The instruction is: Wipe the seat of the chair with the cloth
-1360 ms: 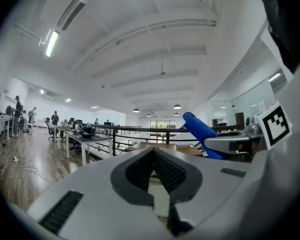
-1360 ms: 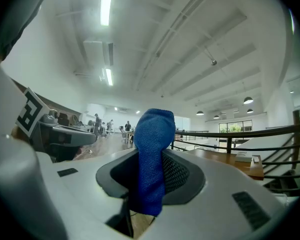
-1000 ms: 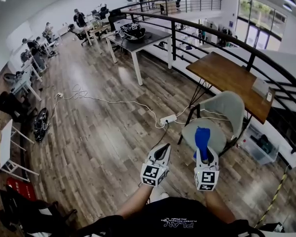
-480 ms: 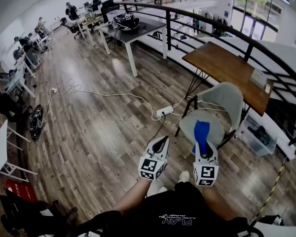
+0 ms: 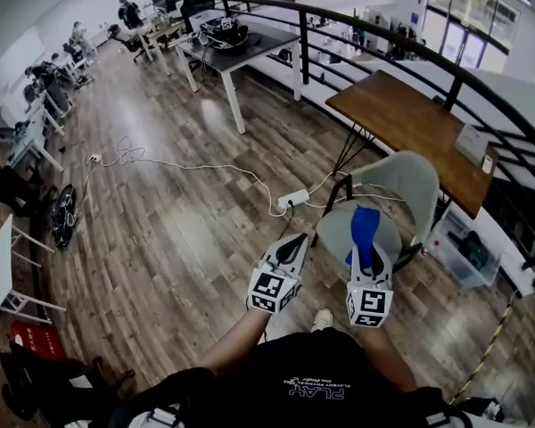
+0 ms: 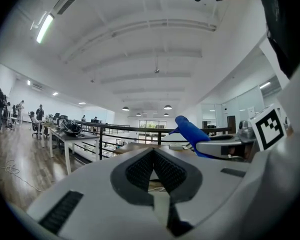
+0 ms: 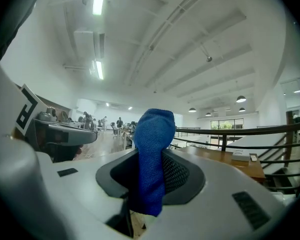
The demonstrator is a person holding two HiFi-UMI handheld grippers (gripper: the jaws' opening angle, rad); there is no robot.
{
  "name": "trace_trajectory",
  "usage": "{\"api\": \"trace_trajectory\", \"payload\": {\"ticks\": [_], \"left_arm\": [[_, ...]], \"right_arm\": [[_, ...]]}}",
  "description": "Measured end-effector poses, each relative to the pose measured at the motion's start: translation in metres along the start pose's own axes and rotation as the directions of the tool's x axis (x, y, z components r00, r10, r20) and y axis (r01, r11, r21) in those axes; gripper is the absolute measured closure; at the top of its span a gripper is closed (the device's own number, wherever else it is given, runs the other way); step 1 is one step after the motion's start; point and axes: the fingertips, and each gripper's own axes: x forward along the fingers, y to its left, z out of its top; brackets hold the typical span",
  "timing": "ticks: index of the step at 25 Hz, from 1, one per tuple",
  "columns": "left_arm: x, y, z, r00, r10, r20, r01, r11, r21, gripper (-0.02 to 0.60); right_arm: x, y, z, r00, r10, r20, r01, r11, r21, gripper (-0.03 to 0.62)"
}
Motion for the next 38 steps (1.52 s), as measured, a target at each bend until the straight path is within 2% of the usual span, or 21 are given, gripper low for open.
{"api": "trace_trajectory", "payload": {"ticks": [11,20,25,31,38], "left_arm": [[0.092,0.000,0.002,0.999,-0.013,-0.033,0.014,1.000,0.024,0.580],[0.141,0.002,0.001,0.999,-0.009,-0.036,0.010,1.000,0.028,0.580],[0.161,0.004,-0.001,0.999,-0.017,-0.045,0.018,1.000,0.017,0.580],[0.195,0.028,-0.013,0.996,-0.056,-0.063,0.053,0.997,-0.060,0.580],[0.249,0.072,-0.001,0.990,-0.129,-0.061,0.127,0.991,-0.043,0.580]], "right_arm": [[0.062,-0.063,-0.002,1.000,0.020,0.019,-0.021,0.999,0.029,0.474],[0.087,-0.096,-0.010,0.999,0.036,0.019,-0.037,0.999,0.037,0.474],[0.100,-0.111,-0.014,1.000,0.020,0.006,-0.020,0.999,0.047,0.474],[0.138,-0.118,-0.011,1.000,-0.024,0.014,0.024,0.998,0.061,0.474],[0.186,-0.137,-0.010,0.993,-0.117,-0.012,0.118,0.991,0.058,0.474]]}}
